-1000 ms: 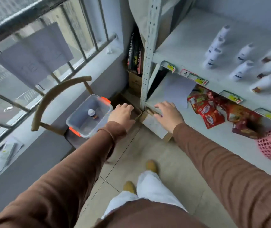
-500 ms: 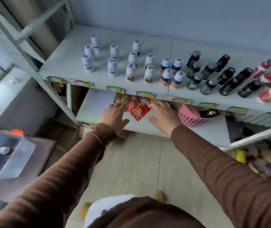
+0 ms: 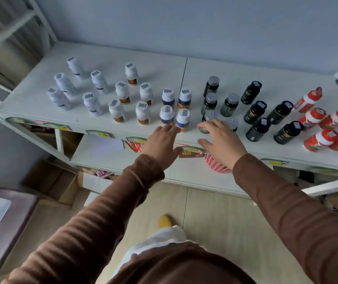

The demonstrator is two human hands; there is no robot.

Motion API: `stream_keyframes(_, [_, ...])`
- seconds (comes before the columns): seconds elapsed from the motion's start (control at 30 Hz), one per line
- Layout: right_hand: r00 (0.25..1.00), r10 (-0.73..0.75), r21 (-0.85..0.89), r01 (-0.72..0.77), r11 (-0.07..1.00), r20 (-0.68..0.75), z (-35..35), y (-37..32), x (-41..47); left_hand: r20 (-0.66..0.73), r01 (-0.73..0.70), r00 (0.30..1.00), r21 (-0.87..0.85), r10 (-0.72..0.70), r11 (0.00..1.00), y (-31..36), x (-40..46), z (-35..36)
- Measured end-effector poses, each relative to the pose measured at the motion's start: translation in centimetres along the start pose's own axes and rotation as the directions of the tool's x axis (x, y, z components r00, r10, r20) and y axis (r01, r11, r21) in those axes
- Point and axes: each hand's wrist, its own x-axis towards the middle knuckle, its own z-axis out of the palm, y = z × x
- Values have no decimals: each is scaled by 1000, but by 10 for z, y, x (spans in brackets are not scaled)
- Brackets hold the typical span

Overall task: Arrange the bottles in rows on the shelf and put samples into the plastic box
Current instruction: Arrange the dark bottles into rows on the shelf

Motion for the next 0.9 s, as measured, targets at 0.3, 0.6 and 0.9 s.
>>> stream_keyframes(0.3, [983, -167, -109, 175, 979, 74, -25, 61, 73, 23, 38, 999, -89, -36, 995, 40, 56, 30])
stream_keyframes(0.6, [887, -343, 52, 344, 937, 310, -23, 98, 125, -16, 311, 949, -146, -316, 939, 68, 81, 71])
stream_keyframes(0.9, [909, -294, 690, 10, 723, 296, -93, 134, 168, 6, 98, 841, -985, -541, 141, 116, 124, 46])
